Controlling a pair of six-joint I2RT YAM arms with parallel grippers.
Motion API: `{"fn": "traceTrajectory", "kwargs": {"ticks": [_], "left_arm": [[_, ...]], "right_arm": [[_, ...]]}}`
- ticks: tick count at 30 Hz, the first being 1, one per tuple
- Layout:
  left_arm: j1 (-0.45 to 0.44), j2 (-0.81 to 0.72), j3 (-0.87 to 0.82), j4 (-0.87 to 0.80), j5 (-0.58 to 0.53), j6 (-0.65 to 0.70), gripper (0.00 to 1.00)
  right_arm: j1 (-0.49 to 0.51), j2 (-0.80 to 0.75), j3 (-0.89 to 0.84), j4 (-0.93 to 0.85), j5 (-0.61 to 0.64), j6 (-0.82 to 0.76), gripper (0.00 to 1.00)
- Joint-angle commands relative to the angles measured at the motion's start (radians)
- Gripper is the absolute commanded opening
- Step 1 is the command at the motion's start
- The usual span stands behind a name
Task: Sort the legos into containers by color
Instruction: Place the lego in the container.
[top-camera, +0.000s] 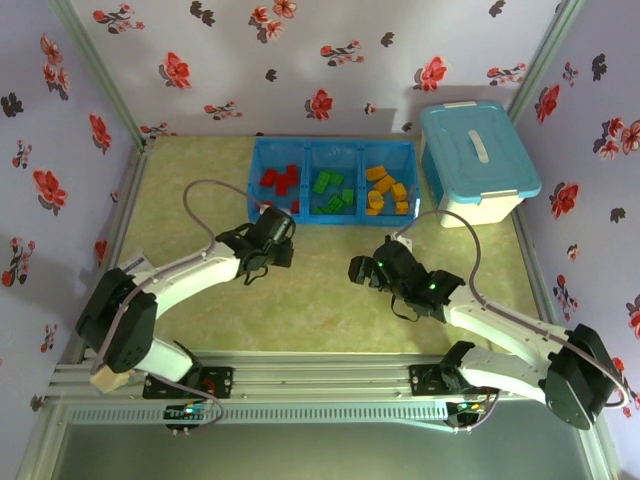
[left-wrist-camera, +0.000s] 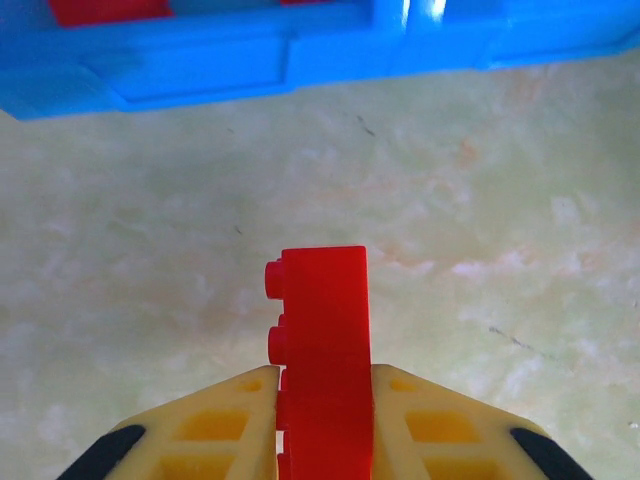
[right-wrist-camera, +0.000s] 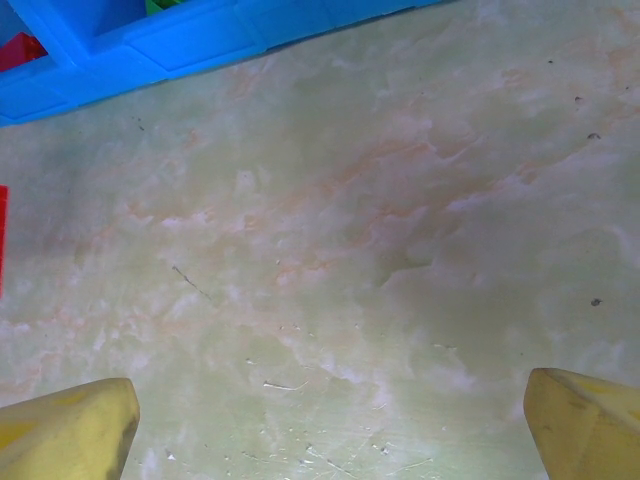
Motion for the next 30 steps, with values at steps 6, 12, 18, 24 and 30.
{"fn": "traceTrajectory", "kwargs": {"ticks": [6, 12, 18, 24, 30], "left_arm": [[0.112, -0.073, 0.089, -0.015, 0.022, 0.055, 0.24], [0.196, -0.027, 0.222, -0.038, 0.075, 0.109, 0.24], [0.257, 0.056, 0.332, -0.04, 0.109, 0.132, 0.24], [0.283, 0.171, 0.433, -0.046, 0.107, 0.157, 0.24], [0.292, 0.269, 0.512, -0.045, 0.104, 0.151, 0.23]], "right_arm": [[0.007, -0.008, 0.012, -0.028, 0.034, 0.006, 0.99], [0.008, 0.004, 0.023, -0.027, 0.03, 0.006, 0.99], [0.008, -0.008, 0.011, -0.033, 0.031, 0.015, 0.99], [0.007, -0.024, -0.002, -0.037, 0.039, 0.019, 0.99], [0.008, -0.022, -0.005, -0.035, 0.037, 0.026, 0.99]]}}
